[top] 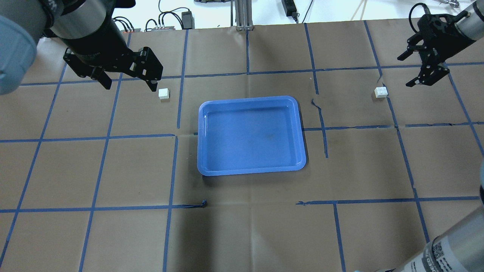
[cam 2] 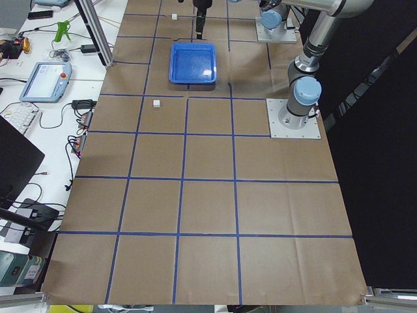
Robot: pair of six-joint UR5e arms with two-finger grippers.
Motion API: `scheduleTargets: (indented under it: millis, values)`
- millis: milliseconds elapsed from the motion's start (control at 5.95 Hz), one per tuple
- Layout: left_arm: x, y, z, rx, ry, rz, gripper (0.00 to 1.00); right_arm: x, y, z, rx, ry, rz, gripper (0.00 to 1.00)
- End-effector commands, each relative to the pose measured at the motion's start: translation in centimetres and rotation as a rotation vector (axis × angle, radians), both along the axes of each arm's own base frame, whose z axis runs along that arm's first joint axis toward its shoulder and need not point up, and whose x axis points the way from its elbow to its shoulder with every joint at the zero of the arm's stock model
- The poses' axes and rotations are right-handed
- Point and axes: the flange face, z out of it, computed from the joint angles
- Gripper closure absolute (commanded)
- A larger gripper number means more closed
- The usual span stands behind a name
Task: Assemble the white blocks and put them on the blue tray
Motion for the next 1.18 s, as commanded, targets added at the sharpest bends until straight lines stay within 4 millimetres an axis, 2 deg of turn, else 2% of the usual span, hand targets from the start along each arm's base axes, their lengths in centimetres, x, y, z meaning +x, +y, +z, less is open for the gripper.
scheduleTargets:
  millis: [0,336,672,1008]
  values:
    - [0.0,0.0,0.0,0.0,0.002,0.0,0.01,-1.1,-0.6,-6.1,0.005,-0.077,0.048,0.0]
    - [0.0,0.0,0.0,0.0,0.0,0.002,0.01,-2.8,-0.2,-9.5,0.027,-0.107,0.053,0.0]
    - [0.0,0.0,0.0,0.0,0.0,0.002,0.01,-2.4,0.6,-11.6,0.038,-0.114,0.052,0.0]
    - [-0.1,0.0,0.0,0.0,0.0,-0.002,0.01,-2.4,0.4,-11.0,0.033,-0.114,0.046,0.02]
